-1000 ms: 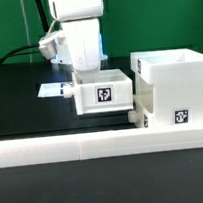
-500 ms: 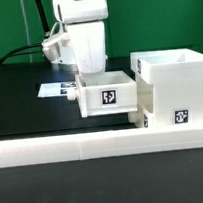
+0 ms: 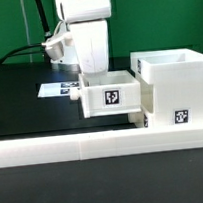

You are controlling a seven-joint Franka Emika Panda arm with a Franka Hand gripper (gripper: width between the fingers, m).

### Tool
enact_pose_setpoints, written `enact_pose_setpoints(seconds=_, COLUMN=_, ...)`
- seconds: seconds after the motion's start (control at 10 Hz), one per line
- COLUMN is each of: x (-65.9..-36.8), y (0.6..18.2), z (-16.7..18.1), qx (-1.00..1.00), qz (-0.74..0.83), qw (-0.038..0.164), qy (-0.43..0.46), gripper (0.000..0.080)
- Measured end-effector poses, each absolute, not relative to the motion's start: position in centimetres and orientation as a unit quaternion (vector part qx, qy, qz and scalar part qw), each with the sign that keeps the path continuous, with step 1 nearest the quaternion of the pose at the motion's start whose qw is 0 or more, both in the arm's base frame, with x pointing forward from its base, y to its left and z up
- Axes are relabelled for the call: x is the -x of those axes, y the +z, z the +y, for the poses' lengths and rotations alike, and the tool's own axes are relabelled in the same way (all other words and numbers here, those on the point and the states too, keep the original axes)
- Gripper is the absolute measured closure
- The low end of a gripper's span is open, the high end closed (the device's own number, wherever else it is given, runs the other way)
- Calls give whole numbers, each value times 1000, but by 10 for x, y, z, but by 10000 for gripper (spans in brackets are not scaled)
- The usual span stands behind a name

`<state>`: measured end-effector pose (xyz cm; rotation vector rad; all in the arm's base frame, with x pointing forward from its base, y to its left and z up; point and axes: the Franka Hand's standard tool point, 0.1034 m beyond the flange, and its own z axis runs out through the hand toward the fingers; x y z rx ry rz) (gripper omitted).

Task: Assemble drawer

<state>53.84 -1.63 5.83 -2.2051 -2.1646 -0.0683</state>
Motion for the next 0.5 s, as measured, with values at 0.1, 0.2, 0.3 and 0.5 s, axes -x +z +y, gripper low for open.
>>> enact_pose_setpoints(seconds=0.1, x=-538, y=58, z=-16, qx=713, qz=-700, qw=25, qy=-22, gripper=755)
enact_pose_setpoints(seconds=0.2, x=-537, y=58, z=-16, qx=713, qz=-700, qw=26, qy=-22, gripper=755)
enact_pose_setpoints(seconds=0.3, x=-537, y=58, z=-16, qx=713, qz=-700, qw=26, qy=-22, gripper=755)
enact_pose_setpoints(seconds=0.5, x=-538, y=58, z=-13, qx=712, qz=-701, qw=26, qy=-23, gripper=755)
